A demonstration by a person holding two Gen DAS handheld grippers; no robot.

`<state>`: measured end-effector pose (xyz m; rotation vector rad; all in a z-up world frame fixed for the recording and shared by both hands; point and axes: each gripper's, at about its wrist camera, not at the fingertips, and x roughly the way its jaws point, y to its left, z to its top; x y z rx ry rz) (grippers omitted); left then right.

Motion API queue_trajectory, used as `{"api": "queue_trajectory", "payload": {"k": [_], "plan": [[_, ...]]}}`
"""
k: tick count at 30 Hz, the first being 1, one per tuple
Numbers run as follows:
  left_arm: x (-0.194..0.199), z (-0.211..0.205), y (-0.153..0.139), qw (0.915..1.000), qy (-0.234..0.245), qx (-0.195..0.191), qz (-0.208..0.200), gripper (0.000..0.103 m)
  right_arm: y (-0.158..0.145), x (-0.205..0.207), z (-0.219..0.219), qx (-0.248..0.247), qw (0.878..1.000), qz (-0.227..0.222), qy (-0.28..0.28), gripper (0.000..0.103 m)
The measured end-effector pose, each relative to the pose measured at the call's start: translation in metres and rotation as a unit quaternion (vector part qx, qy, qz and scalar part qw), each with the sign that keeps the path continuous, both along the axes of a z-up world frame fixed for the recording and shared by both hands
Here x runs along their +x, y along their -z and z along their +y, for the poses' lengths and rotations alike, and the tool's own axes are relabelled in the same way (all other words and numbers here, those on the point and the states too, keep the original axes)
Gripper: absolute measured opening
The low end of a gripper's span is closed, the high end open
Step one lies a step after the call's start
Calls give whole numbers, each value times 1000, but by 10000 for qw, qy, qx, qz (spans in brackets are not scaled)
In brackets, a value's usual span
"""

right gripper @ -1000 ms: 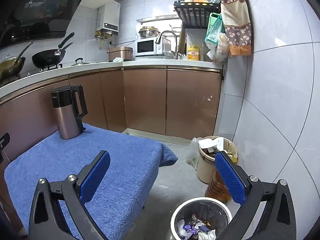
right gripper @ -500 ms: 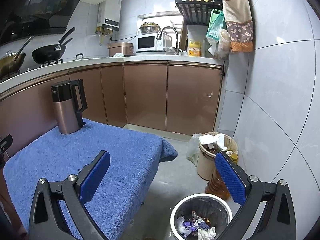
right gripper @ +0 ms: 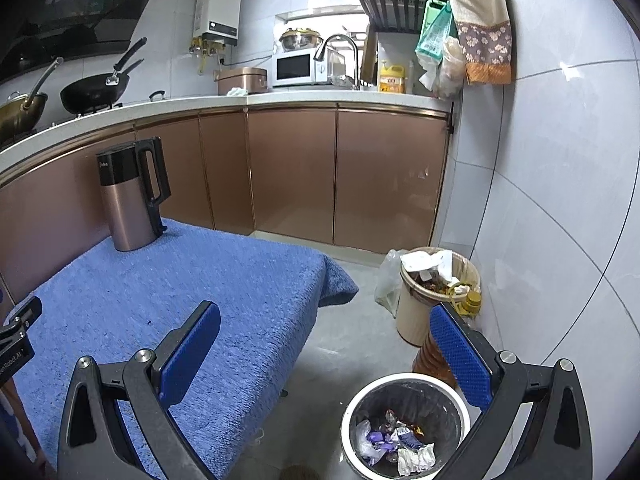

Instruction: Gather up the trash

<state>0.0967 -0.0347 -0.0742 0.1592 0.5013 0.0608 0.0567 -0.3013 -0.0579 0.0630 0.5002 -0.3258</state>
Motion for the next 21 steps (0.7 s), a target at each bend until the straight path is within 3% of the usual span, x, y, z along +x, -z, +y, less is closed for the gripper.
{"api": "queue_trajectory", "payload": {"k": [21], "plan": [[1,-17,-9,9986,-6,431,-315,87,21,11,-10,165,9996,238,-16,103]]}}
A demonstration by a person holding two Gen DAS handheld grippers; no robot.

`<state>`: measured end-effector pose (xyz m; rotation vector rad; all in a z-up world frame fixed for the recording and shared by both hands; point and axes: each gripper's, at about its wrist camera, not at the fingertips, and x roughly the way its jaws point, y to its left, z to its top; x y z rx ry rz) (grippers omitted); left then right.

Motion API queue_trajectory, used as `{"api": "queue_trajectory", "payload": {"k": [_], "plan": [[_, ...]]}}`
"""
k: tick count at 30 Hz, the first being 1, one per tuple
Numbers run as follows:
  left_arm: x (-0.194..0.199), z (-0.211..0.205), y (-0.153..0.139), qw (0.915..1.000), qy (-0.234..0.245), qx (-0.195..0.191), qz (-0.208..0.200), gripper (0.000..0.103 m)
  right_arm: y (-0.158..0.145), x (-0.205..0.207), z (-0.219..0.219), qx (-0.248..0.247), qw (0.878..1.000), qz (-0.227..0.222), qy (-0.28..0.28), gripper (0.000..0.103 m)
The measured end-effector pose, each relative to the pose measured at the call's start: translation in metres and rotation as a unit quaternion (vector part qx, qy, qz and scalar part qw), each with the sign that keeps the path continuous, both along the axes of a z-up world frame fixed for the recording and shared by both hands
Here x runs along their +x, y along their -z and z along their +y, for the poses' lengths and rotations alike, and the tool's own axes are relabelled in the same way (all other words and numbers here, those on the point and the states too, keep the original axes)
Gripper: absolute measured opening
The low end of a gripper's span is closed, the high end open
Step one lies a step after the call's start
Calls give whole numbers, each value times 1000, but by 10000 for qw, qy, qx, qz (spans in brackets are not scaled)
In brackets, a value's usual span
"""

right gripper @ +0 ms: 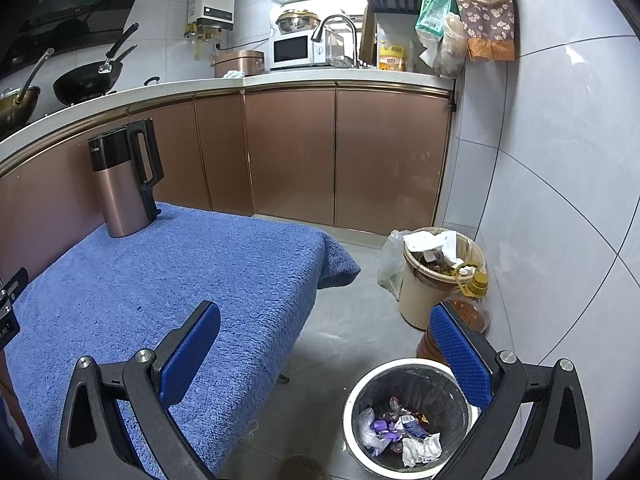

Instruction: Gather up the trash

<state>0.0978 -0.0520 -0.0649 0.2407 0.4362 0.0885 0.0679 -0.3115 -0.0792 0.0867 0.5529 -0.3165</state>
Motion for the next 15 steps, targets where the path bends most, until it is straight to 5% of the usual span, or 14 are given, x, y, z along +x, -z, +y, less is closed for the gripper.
{"api": "queue_trajectory", "payload": {"k": [15], "plan": [[-3,-13,-4,9986,491,-147,86,87,-5,-7,-2,-46,10000,-43,50,103]]}}
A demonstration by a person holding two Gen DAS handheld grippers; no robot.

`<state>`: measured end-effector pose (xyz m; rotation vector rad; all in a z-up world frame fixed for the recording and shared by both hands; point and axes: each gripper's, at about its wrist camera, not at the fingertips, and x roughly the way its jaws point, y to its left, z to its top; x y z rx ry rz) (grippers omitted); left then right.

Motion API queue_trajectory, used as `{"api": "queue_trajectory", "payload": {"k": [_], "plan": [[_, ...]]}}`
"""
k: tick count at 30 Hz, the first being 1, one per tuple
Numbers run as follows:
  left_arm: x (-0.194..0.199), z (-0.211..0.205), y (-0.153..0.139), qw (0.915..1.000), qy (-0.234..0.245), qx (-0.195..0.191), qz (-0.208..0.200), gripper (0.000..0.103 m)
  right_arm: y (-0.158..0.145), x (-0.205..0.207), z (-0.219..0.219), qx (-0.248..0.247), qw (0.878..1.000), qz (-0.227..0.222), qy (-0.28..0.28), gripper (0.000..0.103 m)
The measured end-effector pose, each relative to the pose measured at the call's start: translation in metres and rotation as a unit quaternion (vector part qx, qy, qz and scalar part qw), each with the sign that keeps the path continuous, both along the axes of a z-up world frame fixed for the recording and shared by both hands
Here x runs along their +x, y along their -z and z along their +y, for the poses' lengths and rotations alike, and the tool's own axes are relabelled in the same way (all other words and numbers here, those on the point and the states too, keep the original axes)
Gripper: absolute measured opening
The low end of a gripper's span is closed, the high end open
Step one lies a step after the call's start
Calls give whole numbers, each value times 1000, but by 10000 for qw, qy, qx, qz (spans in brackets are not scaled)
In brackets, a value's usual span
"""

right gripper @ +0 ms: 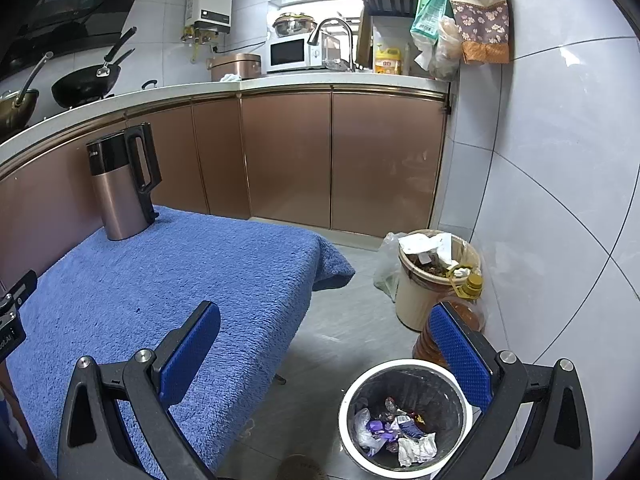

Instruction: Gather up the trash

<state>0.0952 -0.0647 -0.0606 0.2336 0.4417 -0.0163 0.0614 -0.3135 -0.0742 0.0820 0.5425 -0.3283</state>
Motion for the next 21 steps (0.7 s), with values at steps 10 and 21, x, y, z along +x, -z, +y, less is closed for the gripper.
{"api": "queue_trajectory", "payload": {"k": [10,21], "plan": [[-4,2,-3,9999,113,-87,-62,87,-6,-5,2,-93,10000,-30,10,103],[-12,6,-10,9996,103,-203,-138,87,-13,-10,4,-163,9998,-90,-43,103]]}}
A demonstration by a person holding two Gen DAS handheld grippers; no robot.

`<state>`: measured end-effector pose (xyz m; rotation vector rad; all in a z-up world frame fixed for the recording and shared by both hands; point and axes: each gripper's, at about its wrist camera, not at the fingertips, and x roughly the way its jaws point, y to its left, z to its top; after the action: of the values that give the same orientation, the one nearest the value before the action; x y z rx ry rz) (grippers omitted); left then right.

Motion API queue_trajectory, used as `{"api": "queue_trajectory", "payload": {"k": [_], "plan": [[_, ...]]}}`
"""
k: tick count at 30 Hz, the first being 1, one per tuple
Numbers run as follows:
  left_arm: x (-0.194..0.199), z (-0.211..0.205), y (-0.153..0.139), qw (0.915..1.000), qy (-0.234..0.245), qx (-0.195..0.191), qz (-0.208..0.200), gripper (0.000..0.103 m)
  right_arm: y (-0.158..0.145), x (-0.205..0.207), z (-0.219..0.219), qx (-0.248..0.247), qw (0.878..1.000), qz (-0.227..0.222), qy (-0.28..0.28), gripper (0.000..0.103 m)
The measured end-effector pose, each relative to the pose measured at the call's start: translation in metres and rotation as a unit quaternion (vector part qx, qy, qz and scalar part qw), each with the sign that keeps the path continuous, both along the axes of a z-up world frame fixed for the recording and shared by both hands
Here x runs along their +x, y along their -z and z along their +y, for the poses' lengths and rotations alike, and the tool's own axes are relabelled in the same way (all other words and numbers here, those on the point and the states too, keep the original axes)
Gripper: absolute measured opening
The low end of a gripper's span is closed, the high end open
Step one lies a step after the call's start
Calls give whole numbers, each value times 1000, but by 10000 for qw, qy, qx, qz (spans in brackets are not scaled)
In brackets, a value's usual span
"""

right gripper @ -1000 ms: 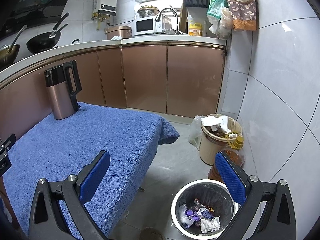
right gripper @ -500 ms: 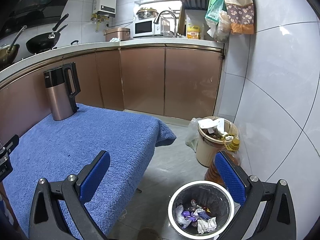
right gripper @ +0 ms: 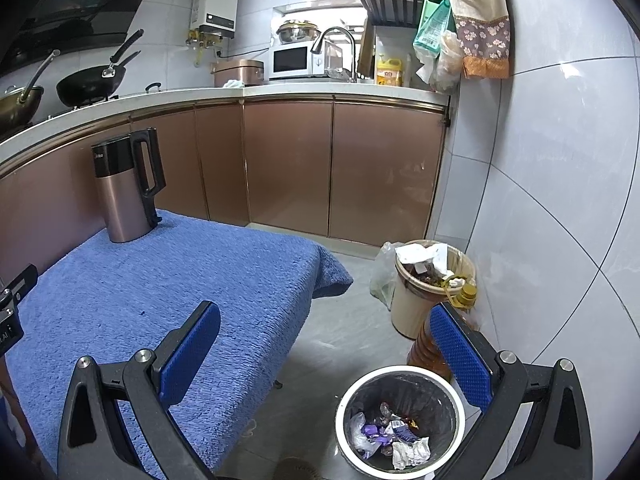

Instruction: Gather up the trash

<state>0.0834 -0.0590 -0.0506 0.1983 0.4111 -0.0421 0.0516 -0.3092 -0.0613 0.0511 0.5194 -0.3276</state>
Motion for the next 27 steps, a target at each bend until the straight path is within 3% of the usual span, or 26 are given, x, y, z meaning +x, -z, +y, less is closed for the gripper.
{"api": "queue_trajectory", "payload": {"k": [27], "plan": [[-21,15,-21,9990,-29,-424,-171,87,-17,-17,8,-137,9996,-214,-95,103]]}}
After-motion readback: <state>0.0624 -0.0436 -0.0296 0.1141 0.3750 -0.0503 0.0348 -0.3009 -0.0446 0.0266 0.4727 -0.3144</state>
